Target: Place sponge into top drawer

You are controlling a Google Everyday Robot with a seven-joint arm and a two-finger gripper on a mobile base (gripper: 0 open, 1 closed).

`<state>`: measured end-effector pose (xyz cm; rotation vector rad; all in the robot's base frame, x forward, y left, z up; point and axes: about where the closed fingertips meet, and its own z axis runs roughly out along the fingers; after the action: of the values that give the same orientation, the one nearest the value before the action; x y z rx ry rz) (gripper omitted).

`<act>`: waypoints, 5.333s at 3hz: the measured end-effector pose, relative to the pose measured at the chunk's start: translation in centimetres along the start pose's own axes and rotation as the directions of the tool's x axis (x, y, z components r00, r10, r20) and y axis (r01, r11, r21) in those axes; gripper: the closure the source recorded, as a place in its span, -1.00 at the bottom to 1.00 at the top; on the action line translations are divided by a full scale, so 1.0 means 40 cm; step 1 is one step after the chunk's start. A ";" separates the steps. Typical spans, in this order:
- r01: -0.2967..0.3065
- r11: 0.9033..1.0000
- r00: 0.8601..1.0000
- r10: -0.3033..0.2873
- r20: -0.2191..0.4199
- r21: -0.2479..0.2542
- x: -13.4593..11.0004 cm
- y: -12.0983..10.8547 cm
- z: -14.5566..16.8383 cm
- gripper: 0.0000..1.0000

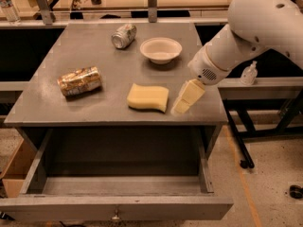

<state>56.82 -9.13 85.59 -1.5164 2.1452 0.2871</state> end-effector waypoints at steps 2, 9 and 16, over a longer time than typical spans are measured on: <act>0.022 0.999 0.998 -0.019 -0.066 0.037 -0.035 0.001 0.082 -1.00; 0.052 0.998 0.995 -0.049 -0.087 0.032 -0.085 -0.002 0.109 1.00; -0.044 0.997 0.959 0.058 -0.276 0.055 -0.058 0.321 -0.111 1.00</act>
Offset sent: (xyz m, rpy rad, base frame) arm 0.0184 0.0408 -0.0294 -0.1055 -0.0211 -0.0003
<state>44.33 -4.58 89.16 -1.5520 2.3914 0.0390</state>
